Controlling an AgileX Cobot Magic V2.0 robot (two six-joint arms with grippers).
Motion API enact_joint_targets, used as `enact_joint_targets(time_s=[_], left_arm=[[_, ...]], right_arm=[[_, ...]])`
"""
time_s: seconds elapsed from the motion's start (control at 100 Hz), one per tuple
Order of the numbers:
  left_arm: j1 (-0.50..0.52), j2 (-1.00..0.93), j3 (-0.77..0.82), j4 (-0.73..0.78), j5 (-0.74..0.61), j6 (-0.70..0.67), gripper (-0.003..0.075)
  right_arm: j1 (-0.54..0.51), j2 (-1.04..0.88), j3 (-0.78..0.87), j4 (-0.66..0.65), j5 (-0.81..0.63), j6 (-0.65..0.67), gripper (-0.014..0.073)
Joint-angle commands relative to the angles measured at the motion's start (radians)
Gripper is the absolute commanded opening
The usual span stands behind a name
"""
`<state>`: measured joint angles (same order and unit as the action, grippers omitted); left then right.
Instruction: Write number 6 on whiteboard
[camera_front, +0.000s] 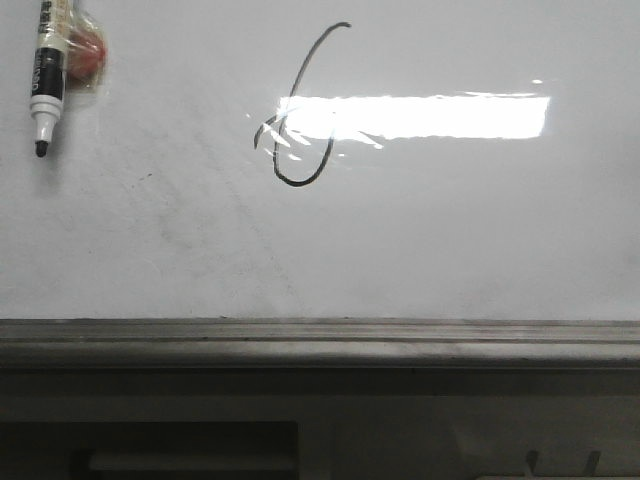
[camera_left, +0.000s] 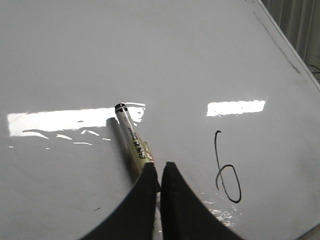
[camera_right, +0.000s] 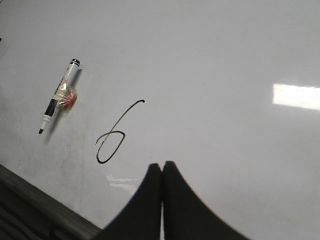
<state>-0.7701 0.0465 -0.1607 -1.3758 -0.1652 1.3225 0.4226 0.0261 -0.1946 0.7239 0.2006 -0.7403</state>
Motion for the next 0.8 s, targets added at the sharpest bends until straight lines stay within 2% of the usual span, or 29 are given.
enact_joint_targets(time_s=[0.0,0.08,0.16,0.25,0.32,0.42,0.49,0.59,0.69,0.79], left_arm=[[0.000,0.009,-0.021,0.012,-0.061,0.002,-0.0020],[0.003,0.014,-0.014,0.077,-0.087,-0.014,-0.0020],[0.032,0.027,0.002,0.372,-0.073,-0.188,-0.0020],[0.107,0.048,0.025,0.553,-0.064,-0.362,-0.0020],[0.189,0.051,0.054,0.720,-0.033,-0.550,-0.0020],[0.308,0.048,0.094,1.033,0.007,-0.920,-0.0020],[0.379,0.041,0.117,1.169,0.021,-1.086,-0.0020],[0.452,0.013,0.153,1.253,0.021,-1.183,-0.0020],[0.491,-0.018,0.182,1.402,0.021,-1.288,-0.0020],[0.501,-0.020,0.200,1.400,0.040,-1.294,-0.0020]], right_arm=[[-0.004,0.013,-0.025,0.011,-0.069,-0.012,-0.0065],[-0.004,0.013,-0.025,0.011,-0.069,-0.012,-0.0065],[-0.004,0.013,-0.025,0.011,-0.069,-0.012,-0.0065],[-0.004,0.013,-0.025,0.011,-0.069,-0.012,-0.0065],[-0.004,0.013,-0.025,0.011,-0.069,-0.012,-0.0065],[-0.004,0.013,-0.025,0.011,-0.069,-0.012,-0.0065],[-0.004,0.013,-0.025,0.011,-0.069,-0.012,-0.0065],[-0.004,0.013,-0.025,0.011,-0.069,-0.012,-0.0065],[-0.004,0.013,-0.025,0.011,-0.069,-0.012,-0.0065],[-0.004,0.013,-0.025,0.011,-0.069,-0.012,-0.0065]])
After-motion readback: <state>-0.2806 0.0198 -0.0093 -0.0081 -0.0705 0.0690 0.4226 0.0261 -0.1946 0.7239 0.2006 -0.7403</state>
